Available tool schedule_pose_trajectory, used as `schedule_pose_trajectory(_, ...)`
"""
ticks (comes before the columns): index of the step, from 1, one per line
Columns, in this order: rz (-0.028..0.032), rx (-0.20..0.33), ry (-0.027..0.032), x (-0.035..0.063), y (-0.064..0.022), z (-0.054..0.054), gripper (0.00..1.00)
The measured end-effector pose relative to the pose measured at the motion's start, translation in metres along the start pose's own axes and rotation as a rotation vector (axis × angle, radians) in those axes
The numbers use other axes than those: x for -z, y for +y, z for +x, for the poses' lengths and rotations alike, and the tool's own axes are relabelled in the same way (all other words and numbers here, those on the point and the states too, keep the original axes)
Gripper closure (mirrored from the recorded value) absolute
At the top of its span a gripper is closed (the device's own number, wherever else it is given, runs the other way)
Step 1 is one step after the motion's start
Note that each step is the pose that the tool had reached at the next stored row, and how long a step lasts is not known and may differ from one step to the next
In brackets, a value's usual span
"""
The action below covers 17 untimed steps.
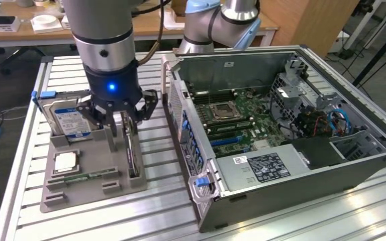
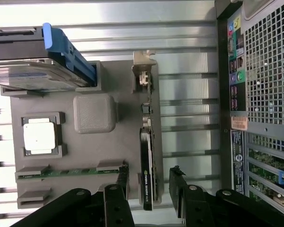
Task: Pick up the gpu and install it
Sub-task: 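Pick up the gpu and move the gpu toward the slot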
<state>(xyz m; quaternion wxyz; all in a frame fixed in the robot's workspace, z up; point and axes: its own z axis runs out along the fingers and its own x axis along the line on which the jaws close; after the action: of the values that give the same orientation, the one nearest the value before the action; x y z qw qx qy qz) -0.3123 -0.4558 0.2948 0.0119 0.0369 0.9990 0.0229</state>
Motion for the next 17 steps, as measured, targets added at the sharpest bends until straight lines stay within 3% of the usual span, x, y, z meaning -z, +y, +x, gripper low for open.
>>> schedule_pose_trajectory(8,-0.0001,0.0,0.0,-0.0142,-0.001,0.0,0.53)
schedule_pose_trajectory(14,0.0006,0.0,0.0002,-0.0147,-0.001,0.0,0.53)
schedule_pose_trajectory(17,0.0006,0.0,0.0002,-0.02,-0.0007,0.0,0.53)
